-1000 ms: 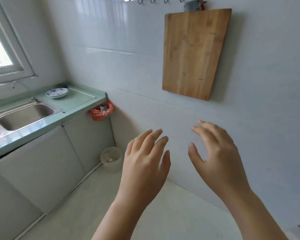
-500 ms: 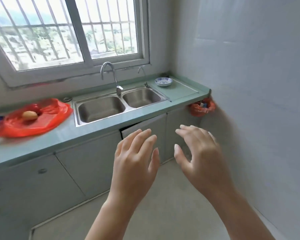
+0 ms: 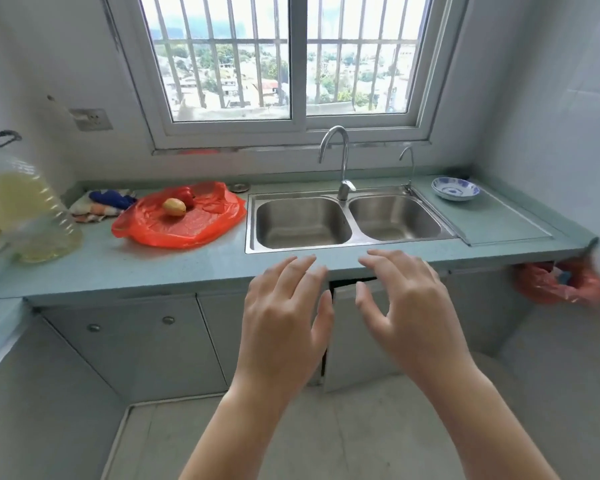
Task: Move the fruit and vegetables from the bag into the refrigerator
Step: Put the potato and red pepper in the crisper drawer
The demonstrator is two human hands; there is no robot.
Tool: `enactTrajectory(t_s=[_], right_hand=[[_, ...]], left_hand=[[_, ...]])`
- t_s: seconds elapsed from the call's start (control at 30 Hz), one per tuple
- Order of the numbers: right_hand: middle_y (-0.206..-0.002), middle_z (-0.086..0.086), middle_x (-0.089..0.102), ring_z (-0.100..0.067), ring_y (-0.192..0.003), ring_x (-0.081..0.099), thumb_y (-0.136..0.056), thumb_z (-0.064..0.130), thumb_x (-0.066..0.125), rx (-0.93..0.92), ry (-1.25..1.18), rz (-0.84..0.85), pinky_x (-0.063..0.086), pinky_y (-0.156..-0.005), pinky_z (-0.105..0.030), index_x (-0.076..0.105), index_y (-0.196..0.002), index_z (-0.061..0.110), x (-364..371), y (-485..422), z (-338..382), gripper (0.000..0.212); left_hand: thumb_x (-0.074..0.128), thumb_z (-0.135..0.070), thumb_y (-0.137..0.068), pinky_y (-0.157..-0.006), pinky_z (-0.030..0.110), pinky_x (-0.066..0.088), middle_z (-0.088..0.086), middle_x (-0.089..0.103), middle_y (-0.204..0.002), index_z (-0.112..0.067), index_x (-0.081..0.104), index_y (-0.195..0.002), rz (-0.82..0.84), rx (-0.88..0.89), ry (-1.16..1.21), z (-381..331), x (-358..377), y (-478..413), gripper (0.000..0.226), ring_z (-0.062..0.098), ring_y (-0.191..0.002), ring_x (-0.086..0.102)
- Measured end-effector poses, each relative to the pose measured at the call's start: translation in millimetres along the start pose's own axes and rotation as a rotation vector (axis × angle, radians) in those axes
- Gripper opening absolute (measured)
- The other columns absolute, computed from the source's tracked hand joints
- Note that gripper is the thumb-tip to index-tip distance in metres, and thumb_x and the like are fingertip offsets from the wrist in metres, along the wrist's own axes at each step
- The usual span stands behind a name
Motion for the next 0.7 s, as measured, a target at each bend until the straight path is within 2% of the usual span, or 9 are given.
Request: enactTrajectory(t_s=[0.17, 0.43, 0.6, 0.7], right_hand=[[-0.108, -0.01, 0.066, -0.03, -0.1, 0.061, -0.08, 0.031, 0.043, -0.116, -0.119, 0.028, 0.048, -0.088, -0.049, 0.065, -0.103, 0.008, 52, -70, 4, 0.04], [-0.103, -0.009, 0.068, -0.029, -0.094, 0.063, -0.079, 0.03, 0.045, -0.284, -0.257, 0.154, 0.05, -0.085, -0.043, 0.067, -0.1, 0.008, 159, -126, 43, 0.038], [-0.104, -0.008, 0.067, -0.029, -0.096, 0.063, -0.081, 0.032, 0.043, -0.303, -0.309, 0.208, 0.051, -0.084, -0.048, 0.066, -0.103, 0.008, 225, -160, 71, 0.039], [-0.101, -0.006, 0.068, -0.029, -0.092, 0.064, -0.08, 0.03, 0.044, -0.33, -0.297, 0.18, 0.052, -0.083, -0.043, 0.066, -0.1, 0.009, 259, -185, 95, 0.037]], left_hand=[[0.048, -0.024, -0.083, -0.085, 0.041, 0.047, 0.006, 0.066, -0.111, -0.008, 0.066, -0.104, -0.021, -0.122, -0.129, 57, 14, -43, 0.032, 0.025, -0.103, 0.059], [0.047, -0.025, -0.082, -0.093, 0.032, 0.033, 0.006, 0.065, -0.112, -0.01, 0.065, -0.106, -0.022, -0.343, -0.299, 159, 21, -49, 0.033, 0.02, -0.107, 0.053], [0.046, -0.027, -0.083, -0.093, 0.03, 0.031, 0.007, 0.065, -0.112, -0.01, 0.065, -0.106, -0.017, -0.394, -0.332, 228, 23, -60, 0.034, 0.018, -0.108, 0.049], [0.045, -0.027, -0.084, -0.094, 0.031, 0.034, 0.006, 0.064, -0.114, -0.011, 0.064, -0.107, -0.019, -0.406, -0.335, 276, 24, -73, 0.034, 0.021, -0.109, 0.052]])
Point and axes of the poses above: each hand's wrist, its own y-axis away from the middle knuckle, its own x-axis out of the palm, z = x × y, the point moved 9 cm from there along -y, towards the middle knuckle
